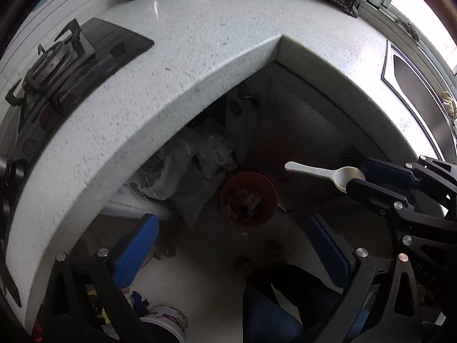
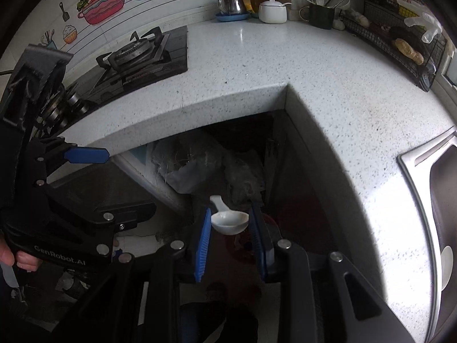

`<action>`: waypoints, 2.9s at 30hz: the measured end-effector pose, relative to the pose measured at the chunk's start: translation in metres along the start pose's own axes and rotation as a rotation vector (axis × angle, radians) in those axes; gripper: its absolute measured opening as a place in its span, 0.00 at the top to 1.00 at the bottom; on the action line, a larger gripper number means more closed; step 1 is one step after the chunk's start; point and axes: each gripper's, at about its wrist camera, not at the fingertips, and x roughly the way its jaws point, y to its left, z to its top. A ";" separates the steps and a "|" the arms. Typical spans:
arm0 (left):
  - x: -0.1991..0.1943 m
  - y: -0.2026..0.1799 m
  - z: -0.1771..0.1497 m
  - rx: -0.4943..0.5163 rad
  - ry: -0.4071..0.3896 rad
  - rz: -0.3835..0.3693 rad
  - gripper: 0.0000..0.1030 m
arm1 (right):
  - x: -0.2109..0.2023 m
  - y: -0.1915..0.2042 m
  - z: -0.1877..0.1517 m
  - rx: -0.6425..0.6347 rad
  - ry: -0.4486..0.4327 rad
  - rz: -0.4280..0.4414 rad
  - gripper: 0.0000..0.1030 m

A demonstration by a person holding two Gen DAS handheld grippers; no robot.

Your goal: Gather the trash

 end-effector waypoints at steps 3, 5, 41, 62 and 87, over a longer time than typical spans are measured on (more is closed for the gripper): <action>0.028 0.001 -0.014 -0.019 0.017 -0.013 0.00 | 0.023 0.000 -0.014 -0.007 0.021 0.011 0.87; 0.050 0.002 -0.022 -0.025 0.025 -0.007 0.00 | 0.042 -0.002 -0.024 -0.017 0.029 0.030 0.87; 0.206 0.036 -0.064 -0.104 0.060 0.042 0.00 | 0.217 -0.032 -0.087 -0.076 0.101 0.017 0.33; 0.010 0.013 -0.040 -0.217 -0.071 0.098 0.00 | 0.054 -0.006 -0.029 -0.163 0.013 0.017 0.04; -0.199 -0.051 -0.015 -0.021 -0.465 0.011 0.00 | -0.166 -0.012 -0.004 0.044 -0.336 -0.273 0.01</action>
